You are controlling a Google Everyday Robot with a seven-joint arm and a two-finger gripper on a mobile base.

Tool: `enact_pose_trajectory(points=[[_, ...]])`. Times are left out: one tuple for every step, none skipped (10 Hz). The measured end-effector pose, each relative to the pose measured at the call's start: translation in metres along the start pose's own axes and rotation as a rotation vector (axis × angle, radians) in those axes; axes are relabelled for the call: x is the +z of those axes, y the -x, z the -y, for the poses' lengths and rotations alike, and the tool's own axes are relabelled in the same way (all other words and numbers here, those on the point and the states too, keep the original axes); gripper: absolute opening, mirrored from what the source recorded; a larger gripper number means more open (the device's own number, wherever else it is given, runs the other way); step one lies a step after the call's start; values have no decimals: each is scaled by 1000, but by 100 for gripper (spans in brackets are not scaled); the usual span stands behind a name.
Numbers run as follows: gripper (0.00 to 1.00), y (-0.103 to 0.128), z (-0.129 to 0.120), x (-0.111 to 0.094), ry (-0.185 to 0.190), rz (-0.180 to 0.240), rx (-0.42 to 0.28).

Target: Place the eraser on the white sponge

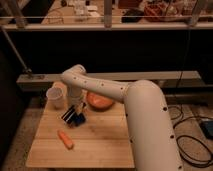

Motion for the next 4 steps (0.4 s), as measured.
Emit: enact_pose_trajectory(points=[[44,0,0,0,2,1,-2],[39,0,-1,0,6,2,-4],[38,0,-1,1,9,3,-6],[42,0,-2,1,12,2,-7]])
